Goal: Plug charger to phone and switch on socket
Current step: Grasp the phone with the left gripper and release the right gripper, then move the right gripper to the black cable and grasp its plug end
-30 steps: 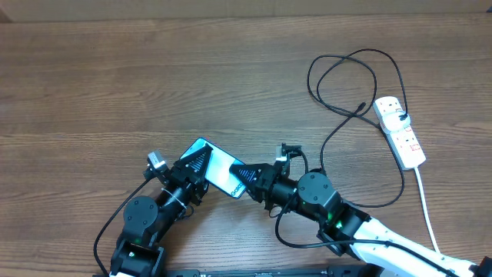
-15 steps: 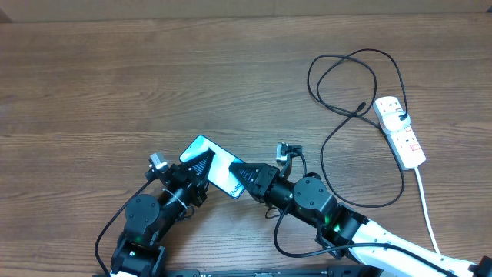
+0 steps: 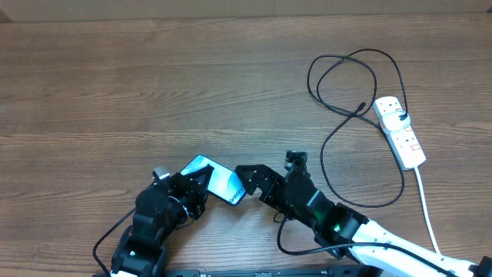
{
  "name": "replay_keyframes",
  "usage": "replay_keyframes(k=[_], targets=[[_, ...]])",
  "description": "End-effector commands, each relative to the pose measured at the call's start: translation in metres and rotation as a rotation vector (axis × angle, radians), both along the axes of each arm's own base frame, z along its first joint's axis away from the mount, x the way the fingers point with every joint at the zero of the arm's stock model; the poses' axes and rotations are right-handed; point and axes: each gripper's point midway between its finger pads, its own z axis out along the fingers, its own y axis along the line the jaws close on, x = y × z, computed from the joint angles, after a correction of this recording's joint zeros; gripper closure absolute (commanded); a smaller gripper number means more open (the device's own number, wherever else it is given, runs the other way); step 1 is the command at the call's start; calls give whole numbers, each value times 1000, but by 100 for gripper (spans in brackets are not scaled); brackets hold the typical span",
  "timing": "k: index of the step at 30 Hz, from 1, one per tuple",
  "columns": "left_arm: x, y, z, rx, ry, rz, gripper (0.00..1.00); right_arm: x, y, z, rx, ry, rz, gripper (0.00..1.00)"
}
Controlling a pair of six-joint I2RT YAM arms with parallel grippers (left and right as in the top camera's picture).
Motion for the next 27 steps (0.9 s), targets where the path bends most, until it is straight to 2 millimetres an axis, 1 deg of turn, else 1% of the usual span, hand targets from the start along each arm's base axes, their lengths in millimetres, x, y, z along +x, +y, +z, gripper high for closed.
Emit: replay_keyframes(k=[1, 4, 5, 7, 8, 11, 14, 16, 17, 19, 20, 22, 24, 27], targets=[[4, 1, 4, 21, -26, 7, 96, 21, -24, 0, -136, -119, -99, 0], [4, 1, 0, 26, -8, 5, 96, 38, -38, 9, -303, -298, -90, 0], [5, 0, -1, 27, 2, 3, 96, 43, -42, 12, -336, -326, -87, 0], [6, -2, -3, 26, 20, -3, 96, 55, -53, 17, -390, -334, -96, 0], [7, -3, -3, 24, 29, -7, 96, 62, -62, 18, -416, -307, -120, 0], [11, -9, 1, 16, 37, -31, 96, 83, -100, 26, -501, -208, -210, 1], [18, -17, 7, 3, 43, -63, 96, 103, -143, 43, -563, -147, -310, 5], [24, -25, 12, -12, 44, -98, 96, 114, -166, 51, -560, -114, -370, 13], [26, -30, 15, -18, 42, -123, 96, 119, -176, 52, -547, -101, -391, 18], [30, -43, 24, -30, 21, -196, 96, 126, -194, 47, -525, -62, -428, 28], [32, -49, 28, -37, 11, -232, 96, 128, -204, 42, -530, -39, -449, 30], [36, -62, 37, -48, -10, -310, 96, 135, -223, 29, -550, 0, -493, 30], [42, -72, 46, -43, -51, -381, 96, 145, -238, 13, -574, 30, -518, 29], [47, -85, 55, -44, -79, -467, 96, 154, -248, -8, -609, 90, -520, 29]])
